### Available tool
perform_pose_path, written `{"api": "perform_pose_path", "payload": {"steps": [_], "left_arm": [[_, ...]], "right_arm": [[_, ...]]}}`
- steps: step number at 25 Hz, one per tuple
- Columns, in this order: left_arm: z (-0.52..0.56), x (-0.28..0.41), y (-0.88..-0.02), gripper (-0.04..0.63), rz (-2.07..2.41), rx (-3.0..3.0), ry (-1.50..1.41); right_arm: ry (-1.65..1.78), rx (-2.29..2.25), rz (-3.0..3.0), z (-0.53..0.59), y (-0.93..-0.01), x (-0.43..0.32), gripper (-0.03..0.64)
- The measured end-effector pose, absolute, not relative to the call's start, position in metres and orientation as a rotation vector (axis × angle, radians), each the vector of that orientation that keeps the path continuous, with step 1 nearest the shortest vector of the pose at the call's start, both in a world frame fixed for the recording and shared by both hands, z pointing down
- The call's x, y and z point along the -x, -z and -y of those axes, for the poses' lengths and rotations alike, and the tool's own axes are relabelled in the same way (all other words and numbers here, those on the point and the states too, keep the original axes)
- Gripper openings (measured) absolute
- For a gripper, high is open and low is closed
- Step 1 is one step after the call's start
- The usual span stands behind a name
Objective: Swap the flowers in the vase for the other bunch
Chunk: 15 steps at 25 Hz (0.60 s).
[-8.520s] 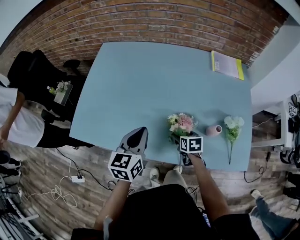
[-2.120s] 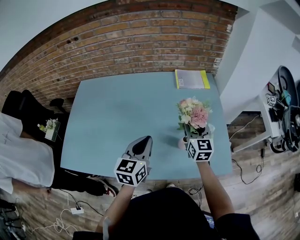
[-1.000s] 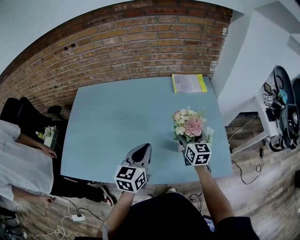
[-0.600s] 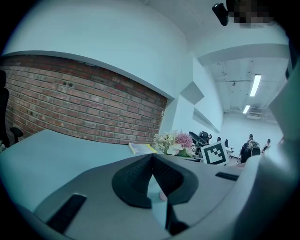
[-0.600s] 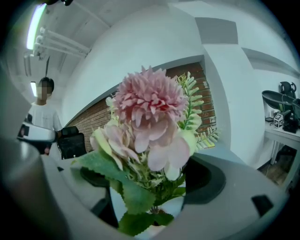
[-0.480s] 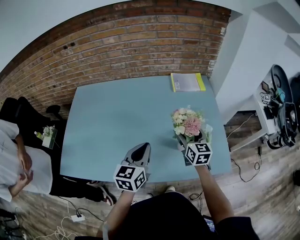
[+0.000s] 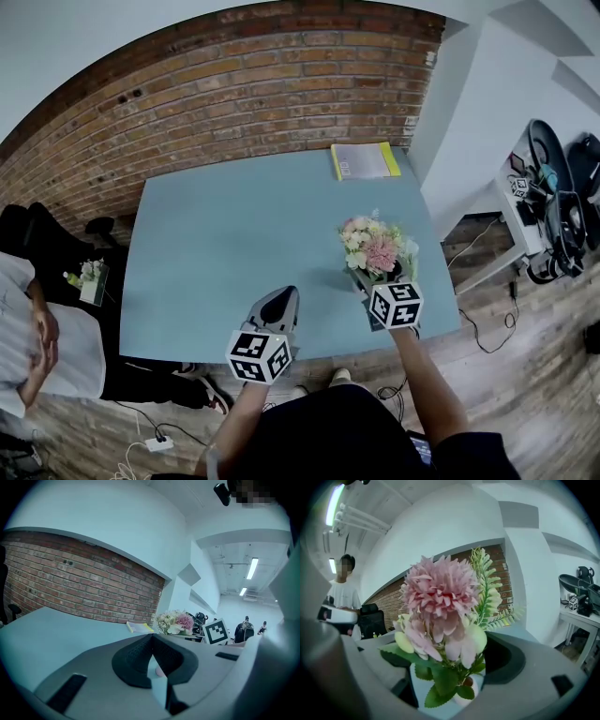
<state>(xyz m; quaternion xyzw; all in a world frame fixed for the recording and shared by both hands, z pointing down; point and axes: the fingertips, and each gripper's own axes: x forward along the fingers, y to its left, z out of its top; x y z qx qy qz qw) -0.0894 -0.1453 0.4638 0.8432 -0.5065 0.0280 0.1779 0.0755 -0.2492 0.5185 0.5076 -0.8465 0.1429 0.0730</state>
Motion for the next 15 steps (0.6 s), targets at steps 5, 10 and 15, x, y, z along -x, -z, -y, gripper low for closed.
{"api": "perform_pose_path", "payload": {"steps": [5, 10, 15], "left_arm": [[0.139, 0.094, -0.464, 0.006, 1.423, -2.389, -0.073], [0.135, 0.102, -0.466, 0.006, 1.445, -2.371, -0.072], [0.134, 0.107, -0.465, 0.006, 1.458, -2.362, -0.066]], "right_arm": [[-0.440, -1.546, 2.514, 0.246, -0.518, -0.077, 0.400], [-0.463, -1.566, 2.490, 0.244, -0.523, -0.079, 0.400], [-0.468, -1.566, 2.475, 0.242, -0.527, -0.078, 0.400]]}}
